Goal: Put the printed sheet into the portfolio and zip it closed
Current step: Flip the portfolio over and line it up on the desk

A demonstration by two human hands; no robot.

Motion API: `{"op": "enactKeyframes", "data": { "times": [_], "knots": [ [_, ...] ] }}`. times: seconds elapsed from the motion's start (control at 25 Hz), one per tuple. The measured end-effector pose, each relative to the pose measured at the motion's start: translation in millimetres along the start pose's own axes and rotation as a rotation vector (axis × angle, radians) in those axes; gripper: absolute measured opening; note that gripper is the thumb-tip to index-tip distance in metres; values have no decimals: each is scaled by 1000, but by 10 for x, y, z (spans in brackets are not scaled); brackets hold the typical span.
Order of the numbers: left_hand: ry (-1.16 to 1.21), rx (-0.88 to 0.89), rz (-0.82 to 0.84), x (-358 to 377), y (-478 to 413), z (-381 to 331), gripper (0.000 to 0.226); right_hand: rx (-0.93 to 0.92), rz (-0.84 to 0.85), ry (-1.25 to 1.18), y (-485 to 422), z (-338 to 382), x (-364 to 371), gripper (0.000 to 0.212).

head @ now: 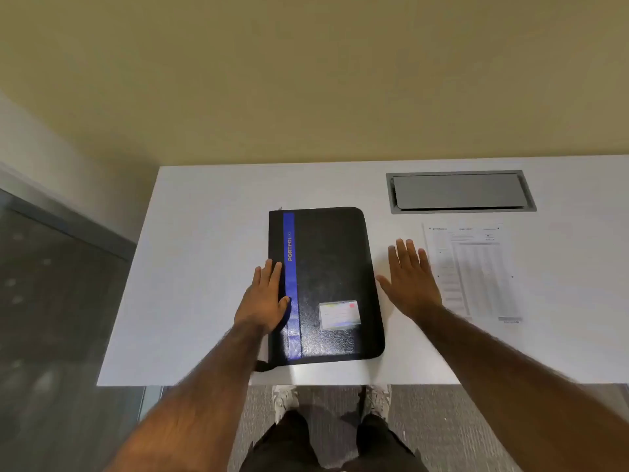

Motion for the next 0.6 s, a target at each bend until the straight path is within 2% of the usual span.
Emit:
{"op": "enactKeyframes", "data": {
  "times": [0.16,0.36,0.48,0.6],
  "knots": [
    [-51,31,56,33,-14,146,74,57,86,-11,71,-88,50,66],
    [-44,18,14,-30,-161,193,65,238,124,-458,-137,13,-106,49],
    [80,-105,-78,-119,-364,100,51,309,163,-709,-449,59,-222,48],
    [265,-268,-184,-201,-646,84,34,323,205,-804,-805,28,-239,43]
  ]
}}
Point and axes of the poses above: each hand's wrist, its own y-axis away from the middle knuckle, its own x-axis out of the palm, z = x × y, the point moved 1 cm from there along -y, towards the middle knuckle, and after that the axes turned 13 degrees about -z, right-handed, at the moved point
